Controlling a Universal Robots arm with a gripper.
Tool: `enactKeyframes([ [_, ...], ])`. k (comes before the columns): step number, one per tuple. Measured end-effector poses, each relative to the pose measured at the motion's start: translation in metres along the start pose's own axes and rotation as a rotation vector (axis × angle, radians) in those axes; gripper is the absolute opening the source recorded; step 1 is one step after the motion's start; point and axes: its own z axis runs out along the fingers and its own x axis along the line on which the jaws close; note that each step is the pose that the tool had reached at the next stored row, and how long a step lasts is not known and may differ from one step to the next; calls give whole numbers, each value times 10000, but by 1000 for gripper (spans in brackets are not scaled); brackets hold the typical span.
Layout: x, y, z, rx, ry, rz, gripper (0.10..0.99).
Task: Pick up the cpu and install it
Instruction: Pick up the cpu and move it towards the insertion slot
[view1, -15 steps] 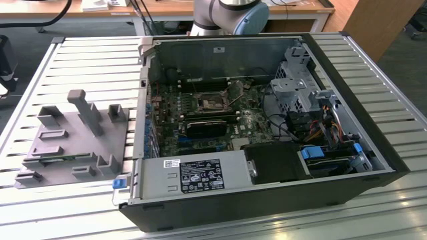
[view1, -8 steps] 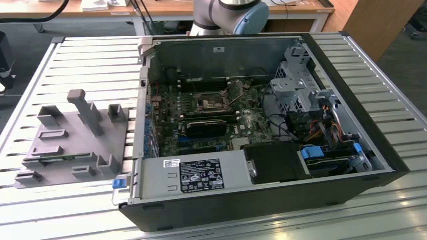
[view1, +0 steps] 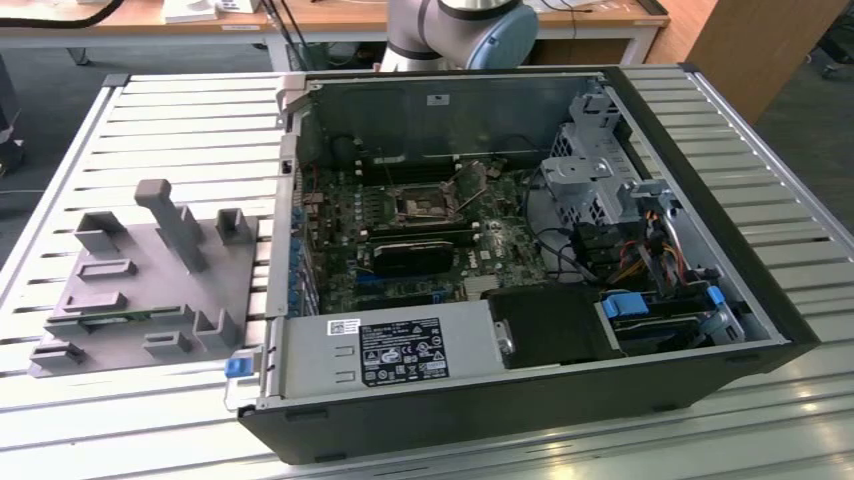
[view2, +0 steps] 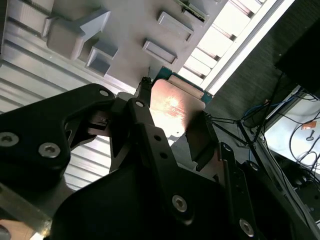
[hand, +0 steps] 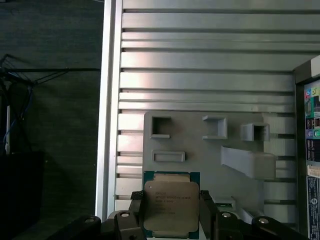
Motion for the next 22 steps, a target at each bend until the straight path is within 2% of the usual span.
enactKeyframes([
  [16,9,43,-301,0,-2,0,533],
  [22,-6,45,-326,1,-1,0,533],
])
